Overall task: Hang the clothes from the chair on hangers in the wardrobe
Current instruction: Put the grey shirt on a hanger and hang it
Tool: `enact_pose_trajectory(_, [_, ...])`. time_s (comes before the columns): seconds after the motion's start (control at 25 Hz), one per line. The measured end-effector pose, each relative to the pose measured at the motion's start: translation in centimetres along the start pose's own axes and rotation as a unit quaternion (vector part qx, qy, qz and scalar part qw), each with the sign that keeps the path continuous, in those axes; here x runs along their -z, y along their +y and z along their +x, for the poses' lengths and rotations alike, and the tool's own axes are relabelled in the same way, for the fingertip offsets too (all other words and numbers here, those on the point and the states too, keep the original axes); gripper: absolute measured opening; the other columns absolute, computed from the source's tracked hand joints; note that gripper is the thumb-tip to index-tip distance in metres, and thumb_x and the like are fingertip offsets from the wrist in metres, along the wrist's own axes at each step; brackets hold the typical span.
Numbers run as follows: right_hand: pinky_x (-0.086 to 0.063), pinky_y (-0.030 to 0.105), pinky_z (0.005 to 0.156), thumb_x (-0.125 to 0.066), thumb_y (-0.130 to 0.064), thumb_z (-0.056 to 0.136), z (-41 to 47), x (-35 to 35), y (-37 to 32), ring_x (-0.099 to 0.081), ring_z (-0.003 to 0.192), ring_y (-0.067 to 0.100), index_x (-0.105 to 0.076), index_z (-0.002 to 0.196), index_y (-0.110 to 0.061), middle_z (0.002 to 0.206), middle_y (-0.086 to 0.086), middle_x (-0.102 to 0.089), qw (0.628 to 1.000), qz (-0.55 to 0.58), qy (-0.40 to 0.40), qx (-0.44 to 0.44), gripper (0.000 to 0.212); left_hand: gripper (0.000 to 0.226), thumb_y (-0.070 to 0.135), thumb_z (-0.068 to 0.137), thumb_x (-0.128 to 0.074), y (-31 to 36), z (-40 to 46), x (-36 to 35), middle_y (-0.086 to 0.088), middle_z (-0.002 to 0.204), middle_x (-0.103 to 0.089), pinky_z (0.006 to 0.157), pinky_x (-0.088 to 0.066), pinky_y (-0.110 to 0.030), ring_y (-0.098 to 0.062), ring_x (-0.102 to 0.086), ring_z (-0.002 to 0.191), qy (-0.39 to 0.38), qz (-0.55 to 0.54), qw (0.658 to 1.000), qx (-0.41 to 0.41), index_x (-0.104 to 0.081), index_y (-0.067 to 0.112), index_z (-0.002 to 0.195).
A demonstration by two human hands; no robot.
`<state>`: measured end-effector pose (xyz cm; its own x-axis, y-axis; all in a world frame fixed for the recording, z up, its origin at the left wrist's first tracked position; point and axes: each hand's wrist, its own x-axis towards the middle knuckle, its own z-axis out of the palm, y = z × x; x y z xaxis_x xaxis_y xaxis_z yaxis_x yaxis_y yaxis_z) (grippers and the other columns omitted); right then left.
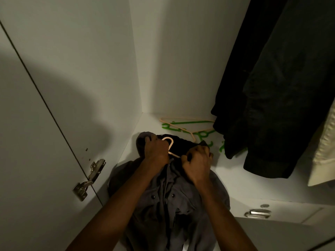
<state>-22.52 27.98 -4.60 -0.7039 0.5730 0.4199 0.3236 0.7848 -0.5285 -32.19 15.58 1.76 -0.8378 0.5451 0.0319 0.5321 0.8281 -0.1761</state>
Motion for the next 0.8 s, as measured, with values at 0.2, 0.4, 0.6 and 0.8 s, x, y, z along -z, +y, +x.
enact_pose_trajectory(0.2, [-0.040, 0.046, 0.096, -0.061, -0.047, 0.071, -0.3, 0.5, 0.1, -0.045, 0.120, 0.035, -0.071, 0.075, -0.019, 0.121, 0.007, -0.061, 0.998, 0.052, 0.022, -0.026, 0.030, 0.035, 0.044, 0.088, -0.063, -2.0, 1.1, -0.7, -0.008, 0.120, -0.064, 0.117, -0.019, -0.058, -0.032, -0.043, 0.131, -0.023, -0.025, 0.999, -0.017, -0.068, 0.018, 0.110])
enact_pose_trajectory(0.4, [-0.038, 0.047, 0.112, -0.075, -0.044, 0.071, -0.1, 3.3, 1.1, -0.042, 0.138, 0.034, -0.051, 0.143, -0.017, 0.149, 0.012, -0.046, 0.980, 0.139, 0.023, -0.144, 0.081, 0.014, 0.029, 0.091, -0.069, -2.7, -0.7, -0.6, 0.000, 0.107, -0.065, 0.085, -0.049, -0.045, -0.026, -0.051, 0.115, 0.233, -0.263, 0.935, -0.042, -0.068, 0.018, 0.099])
enact_pose_trajectory(0.6, [-0.039, 0.028, 0.057, -0.076, -0.045, 0.087, 0.7, 8.4, 1.5, -0.058, 0.061, 0.005, -0.062, 0.055, -0.026, 0.052, -0.013, -0.056, 0.956, 0.211, -0.180, -0.100, 0.039, 0.020, 0.029, 0.077, -0.086, -4.5, -2.3, 0.6, 0.006, 0.120, -0.063, 0.080, -0.052, -0.036, -0.021, -0.055, 0.110, 0.329, -0.406, 0.852, -0.039, -0.069, 0.021, 0.084])
enact_pose_trajectory(0.8, [-0.057, 0.035, 0.079, -0.076, -0.005, 0.087, 1.6, 12.2, 0.0, -0.070, 0.081, 0.017, -0.081, 0.090, -0.013, 0.088, 0.005, -0.078, 0.914, 0.345, -0.212, 0.013, 0.010, 0.025, 0.027, 0.066, -0.094, -4.9, -4.5, 4.4, 0.012, 0.105, -0.070, 0.080, -0.050, -0.024, -0.011, -0.061, 0.103, 0.375, -0.525, 0.762, -0.057, -0.072, 0.020, 0.076])
